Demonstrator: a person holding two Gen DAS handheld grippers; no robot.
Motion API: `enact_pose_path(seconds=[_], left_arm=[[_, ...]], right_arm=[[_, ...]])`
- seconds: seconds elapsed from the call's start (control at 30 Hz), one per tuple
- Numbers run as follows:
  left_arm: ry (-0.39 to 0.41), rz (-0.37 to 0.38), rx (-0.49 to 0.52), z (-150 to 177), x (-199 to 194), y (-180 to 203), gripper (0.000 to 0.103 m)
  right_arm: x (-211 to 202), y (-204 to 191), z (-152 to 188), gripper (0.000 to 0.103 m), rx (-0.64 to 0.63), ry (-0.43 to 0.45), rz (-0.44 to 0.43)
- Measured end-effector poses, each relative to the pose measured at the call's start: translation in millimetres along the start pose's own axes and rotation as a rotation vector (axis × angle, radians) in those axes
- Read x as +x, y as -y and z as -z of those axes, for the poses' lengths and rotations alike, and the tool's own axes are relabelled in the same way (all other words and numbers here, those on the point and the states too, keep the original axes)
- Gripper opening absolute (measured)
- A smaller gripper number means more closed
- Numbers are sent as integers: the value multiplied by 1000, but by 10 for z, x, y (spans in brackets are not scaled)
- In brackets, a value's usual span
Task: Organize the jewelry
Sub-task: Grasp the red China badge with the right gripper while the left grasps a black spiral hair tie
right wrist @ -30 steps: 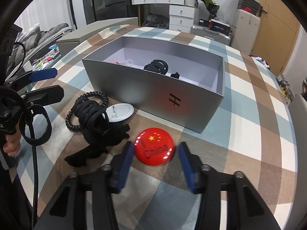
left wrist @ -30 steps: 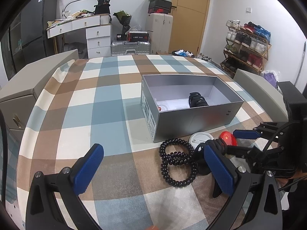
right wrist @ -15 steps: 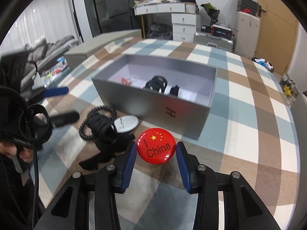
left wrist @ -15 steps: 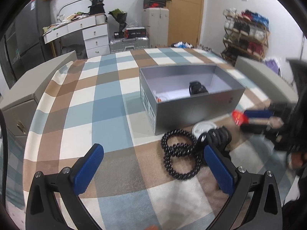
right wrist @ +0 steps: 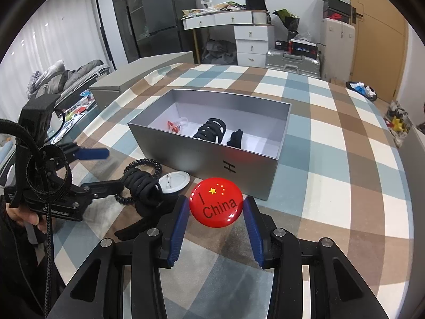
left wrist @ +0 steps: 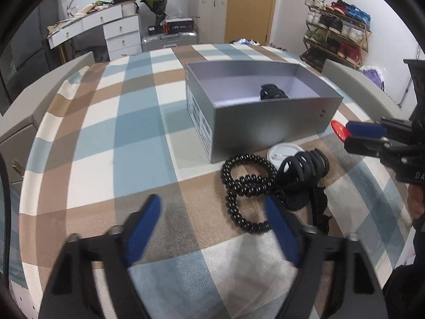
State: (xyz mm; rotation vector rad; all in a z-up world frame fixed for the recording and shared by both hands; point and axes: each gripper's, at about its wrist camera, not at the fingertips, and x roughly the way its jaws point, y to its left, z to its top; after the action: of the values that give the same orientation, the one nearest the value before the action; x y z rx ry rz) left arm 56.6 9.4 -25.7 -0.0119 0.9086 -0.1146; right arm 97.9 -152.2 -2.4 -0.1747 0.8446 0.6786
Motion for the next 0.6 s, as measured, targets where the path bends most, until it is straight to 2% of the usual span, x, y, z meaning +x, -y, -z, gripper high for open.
enact_pose_path(seconds=[0.03,0.1,0.17,0.27,0.33,0.4,0.6], left_arm=[[-3,4,-1,6,1,7,53],[6,13,-3,18,-7,19,43],[5,5,7,31,-6,44,39],[6,18,21,34,-20,78,26],[5,42,35,41,-29,113,7],[0,43,68,51,-40,172,5],[34,71,71,25,-165,189,5]], right_arm=[[-1,1,0,41,0,0,-1],[0,1,-1,41,0,1,-1],[1,-4,-2,41,-2,1,-1],[0,-8,0,41,-2,0,-1],[1,-5,-1,41,-2,-1,-1],[3,-5,-4,41,-3,-2,-1],[-11,-14,-9,41,-3,5,-1]])
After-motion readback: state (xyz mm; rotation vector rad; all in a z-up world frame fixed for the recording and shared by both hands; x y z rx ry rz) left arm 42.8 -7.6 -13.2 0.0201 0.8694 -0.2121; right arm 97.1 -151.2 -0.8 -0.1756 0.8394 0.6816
